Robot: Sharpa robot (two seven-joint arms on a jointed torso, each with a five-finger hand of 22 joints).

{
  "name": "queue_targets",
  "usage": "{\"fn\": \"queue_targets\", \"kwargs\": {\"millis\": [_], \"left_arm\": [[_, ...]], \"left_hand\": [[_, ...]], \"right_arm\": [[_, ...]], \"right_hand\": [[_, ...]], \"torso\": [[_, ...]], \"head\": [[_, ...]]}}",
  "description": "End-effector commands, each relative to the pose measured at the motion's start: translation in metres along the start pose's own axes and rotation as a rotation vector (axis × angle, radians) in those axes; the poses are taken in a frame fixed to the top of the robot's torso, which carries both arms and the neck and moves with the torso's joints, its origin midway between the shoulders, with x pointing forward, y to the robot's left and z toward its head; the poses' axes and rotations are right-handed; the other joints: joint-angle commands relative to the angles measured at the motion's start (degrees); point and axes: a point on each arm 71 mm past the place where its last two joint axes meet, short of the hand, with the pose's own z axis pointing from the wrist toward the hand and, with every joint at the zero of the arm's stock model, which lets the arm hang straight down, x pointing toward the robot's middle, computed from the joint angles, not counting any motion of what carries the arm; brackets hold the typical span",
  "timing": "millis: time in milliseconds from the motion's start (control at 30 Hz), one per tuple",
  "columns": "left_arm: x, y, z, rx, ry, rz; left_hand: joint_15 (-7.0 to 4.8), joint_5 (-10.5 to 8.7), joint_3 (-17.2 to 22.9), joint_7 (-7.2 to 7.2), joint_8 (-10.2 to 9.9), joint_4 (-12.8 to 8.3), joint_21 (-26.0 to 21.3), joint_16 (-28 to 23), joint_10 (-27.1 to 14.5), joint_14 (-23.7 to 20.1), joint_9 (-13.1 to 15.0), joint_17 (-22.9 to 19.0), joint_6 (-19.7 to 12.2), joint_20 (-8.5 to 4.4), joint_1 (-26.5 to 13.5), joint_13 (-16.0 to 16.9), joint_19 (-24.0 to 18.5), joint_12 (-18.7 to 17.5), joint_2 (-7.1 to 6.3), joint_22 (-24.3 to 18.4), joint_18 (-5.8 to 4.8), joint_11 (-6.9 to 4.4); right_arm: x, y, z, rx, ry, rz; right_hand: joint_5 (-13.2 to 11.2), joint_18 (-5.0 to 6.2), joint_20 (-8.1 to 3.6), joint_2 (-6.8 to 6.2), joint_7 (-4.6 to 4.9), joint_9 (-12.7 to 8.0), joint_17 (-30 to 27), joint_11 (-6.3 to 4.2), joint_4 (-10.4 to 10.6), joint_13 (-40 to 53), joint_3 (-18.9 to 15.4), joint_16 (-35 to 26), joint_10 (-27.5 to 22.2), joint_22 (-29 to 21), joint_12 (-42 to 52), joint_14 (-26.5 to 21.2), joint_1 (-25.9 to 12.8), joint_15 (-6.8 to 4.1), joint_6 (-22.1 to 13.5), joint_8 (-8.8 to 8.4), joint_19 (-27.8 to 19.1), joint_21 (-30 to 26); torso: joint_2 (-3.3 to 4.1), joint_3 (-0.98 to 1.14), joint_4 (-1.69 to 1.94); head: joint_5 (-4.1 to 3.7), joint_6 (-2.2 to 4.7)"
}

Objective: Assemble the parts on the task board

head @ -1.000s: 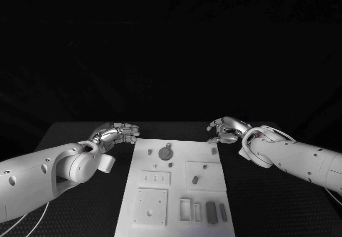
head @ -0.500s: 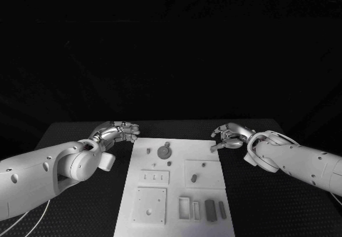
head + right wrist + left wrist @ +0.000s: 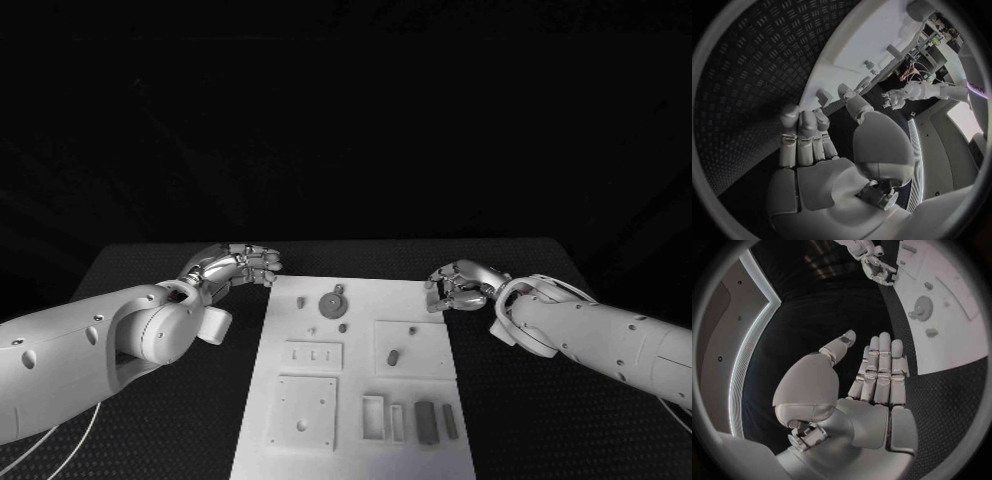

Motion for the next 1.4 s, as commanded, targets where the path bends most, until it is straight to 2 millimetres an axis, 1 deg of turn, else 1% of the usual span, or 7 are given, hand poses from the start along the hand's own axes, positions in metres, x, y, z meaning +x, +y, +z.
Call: {"fn": "queue_targets", "kwargs": {"millis": [33,67,100,200,367,633,1400], "left_arm": [[0.0031,-0.0014,0.0007,0.015,0.022,-0.002],[0.0031,-0.0014,0.0008,0.015,0.022,-0.002],[0.003,-0.0014,0.0008,0.015,0.022,-0.002],[0.0031,-0.0013,0.0008,0.015,0.022,-0.001],[0.0026,-0.0013,0.0007,0.014,0.021,-0.001],[0.0022,-0.0012,0.0007,0.014,0.02,0.0],[0.0022,-0.0009,0.0005,0.01,0.022,0.001]], "left_hand": [[0.13,-0.37,0.0,-0.21,-0.1,-0.3,0.3,-0.2,0.5,0.1,0.1,0.1,0.2,-0.18,-0.6,0.1,-0.4,0.0,0.01,0.8,0.45,0.01],[0.13,-0.37,0.0,-0.21,-0.1,-0.3,0.3,-0.2,0.5,0.1,0.1,0.1,0.2,-0.18,-0.6,0.1,-0.4,0.0,0.01,0.8,0.45,0.01],[0.13,-0.37,0.0,-0.21,-0.1,-0.3,0.3,-0.2,0.5,0.1,0.1,0.1,0.2,-0.17,-0.6,0.1,-0.4,0.0,0.02,0.8,0.45,0.01],[0.13,-0.37,0.0,-0.21,-0.1,-0.3,0.3,-0.2,0.5,0.1,0.1,0.1,0.2,-0.17,-0.6,0.1,-0.4,0.0,0.04,0.8,0.45,0.01],[0.13,-0.37,0.0,-0.21,-0.1,-0.3,0.3,-0.2,0.5,0.1,0.1,0.1,0.2,-0.17,-0.6,0.1,-0.4,0.0,0.07,0.8,0.45,0.01],[0.13,-0.36,0.1,-0.21,-0.1,-0.3,0.3,-0.2,0.5,0.1,0.1,0.1,0.2,-0.17,-0.6,0.1,-0.4,0.0,0.1,0.8,0.45,0.01],[0.14,-0.36,0.1,-0.2,-0.1,-0.3,0.3,-0.3,0.5,0.1,0.1,0.2,0.1,-0.17,-0.6,0.1,-0.5,0.0,0.16,0.8,0.45,0.02]], "right_arm": [[0.0035,0.0022,0.0006,-0.018,0.019,0.008],[0.0038,0.0023,0.0008,-0.018,0.019,0.007],[0.004,0.0022,0.0009,-0.018,0.019,0.005],[0.0039,0.0013,0.0006,-0.015,0.021,-0.002],[0.0048,-0.0008,0.0003,-0.01,0.024,-0.014],[0.0084,-0.0013,0.0009,-0.006,0.033,-0.024],[0.0103,-0.0013,0.0012,0.012,0.02,-0.031]], "right_hand": [[-2.1,3.05,0.13,0.4,0.14,-0.2,0.1,0.32,0.1,-0.1,1.0,-0.2,-5.4,0.8,0.1,-0.4,1.5,-0.11,0.9,0.44,-0.5,-0.4],[-2.7,3.05,0.19,0.51,0.11,-0.2,0.1,0.33,0.1,-0.2,1.4,-0.2,-5.4,0.8,0.2,-0.3,1.7,-0.14,1.0,0.48,-0.4,-0.4],[-4.2,3.05,0.26,0.85,0.05,-0.3,0.1,0.25,0.3,-0.2,2.3,-0.2,-5.3,0.8,0.2,-0.3,2.3,-0.14,1.2,0.58,-0.4,-0.4],[-4.8,3.05,0.38,1.13,0.01,-0.4,0.1,0.22,0.4,-0.3,4.2,-0.2,-5.3,0.8,0.2,-0.3,2.9,-0.21,1.8,0.86,-0.3,-0.4],[-5.0,3.05,0.36,1.62,0.01,-0.1,0.3,0.21,0.9,-0.4,9.7,-0.1,-5.2,0.9,0.5,-0.2,4.5,-0.24,4.3,2.2,-0.1,-0.2],[-5.0,3.05,0.35,2.54,-0.55,0.3,0.5,-0.27,0.7,-0.5,14.0,0.2,-4.9,1.0,0.8,-0.1,4.5,-0.67,6.9,3.46,0.1,0.3],[-5.0,3.05,0.03,2.41,-1.35,0.8,0.6,-1.01,0.6,-0.7,15.3,0.5,-4.3,0.9,1.1,0.5,2.5,-1.38,9.0,4.59,0.8,1.1]], "torso": [[-0.03,-0.06,-0.04],[-0.02,-0.04,-0.04],[-0.03,-0.06,0.01],[-0.05,-0.08,-0.01],[-0.05,-0.14,-0.01],[-0.1,-0.12,0.03],[-0.14,-0.17,0.02]], "head": [[0.13,-0.14],[0.1,-0.16],[0.07,-0.15],[0.04,-0.21],[-0.01,-0.31],[0.04,-0.44],[0.01,-0.64]]}}
